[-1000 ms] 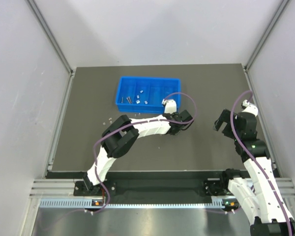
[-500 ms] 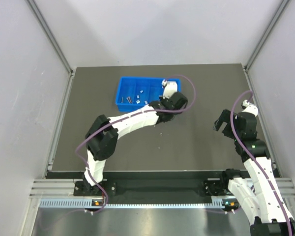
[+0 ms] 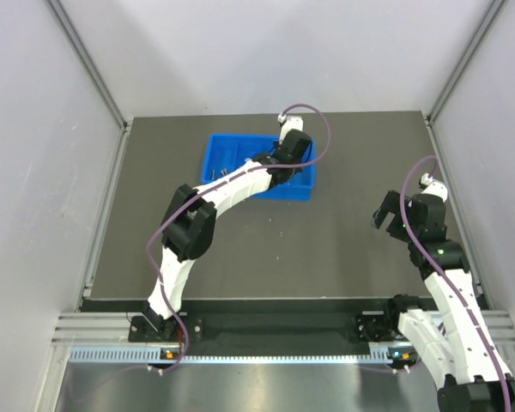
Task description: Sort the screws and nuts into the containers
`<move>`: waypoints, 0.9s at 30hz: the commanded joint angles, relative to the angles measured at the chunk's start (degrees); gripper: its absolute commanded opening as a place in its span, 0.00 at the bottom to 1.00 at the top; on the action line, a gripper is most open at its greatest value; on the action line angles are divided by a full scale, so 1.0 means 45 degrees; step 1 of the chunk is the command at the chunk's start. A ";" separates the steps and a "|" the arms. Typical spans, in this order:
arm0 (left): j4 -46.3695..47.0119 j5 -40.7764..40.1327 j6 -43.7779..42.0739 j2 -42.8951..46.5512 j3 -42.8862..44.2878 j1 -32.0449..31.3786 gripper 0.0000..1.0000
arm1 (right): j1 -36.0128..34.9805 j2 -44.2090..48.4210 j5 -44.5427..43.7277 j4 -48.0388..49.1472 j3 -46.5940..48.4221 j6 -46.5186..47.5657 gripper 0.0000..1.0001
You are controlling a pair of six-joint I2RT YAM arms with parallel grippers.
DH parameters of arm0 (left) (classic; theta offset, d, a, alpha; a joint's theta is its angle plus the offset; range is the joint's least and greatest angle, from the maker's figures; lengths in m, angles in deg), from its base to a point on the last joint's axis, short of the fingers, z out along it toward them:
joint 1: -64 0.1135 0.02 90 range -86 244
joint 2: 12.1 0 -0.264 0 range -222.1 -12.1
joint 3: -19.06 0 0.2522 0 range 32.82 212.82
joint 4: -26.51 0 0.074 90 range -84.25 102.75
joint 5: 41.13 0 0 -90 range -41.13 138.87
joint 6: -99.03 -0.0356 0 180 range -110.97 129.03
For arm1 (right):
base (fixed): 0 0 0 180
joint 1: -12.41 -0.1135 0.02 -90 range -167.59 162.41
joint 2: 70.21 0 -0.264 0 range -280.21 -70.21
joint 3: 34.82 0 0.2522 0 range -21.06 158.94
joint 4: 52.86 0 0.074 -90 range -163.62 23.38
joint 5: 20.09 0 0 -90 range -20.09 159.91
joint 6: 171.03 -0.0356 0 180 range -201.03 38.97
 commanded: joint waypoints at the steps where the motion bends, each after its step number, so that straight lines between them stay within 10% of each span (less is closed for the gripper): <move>1: 0.0563 0.0630 -0.0408 -0.0448 0.0706 0.0045 0.06 | -0.0075 -0.0015 0.0076 0.0385 0.0547 -0.0040 1.00; 8: 0.0172 0.0669 -0.0603 -0.0821 0.1175 0.0064 0.21 | -0.0056 0.0005 0.0017 0.0366 0.0488 -0.0060 1.00; 18: -0.0922 0.0397 -0.0136 0.1694 -0.0126 0.0064 0.85 | -0.0075 0.0102 -0.0061 0.0346 0.0449 -0.0021 1.00; 27: -0.0493 -0.0032 0.1232 0.6383 -0.5399 -0.0461 0.82 | -0.0075 0.0103 -0.0061 0.0444 0.0351 -0.0040 1.00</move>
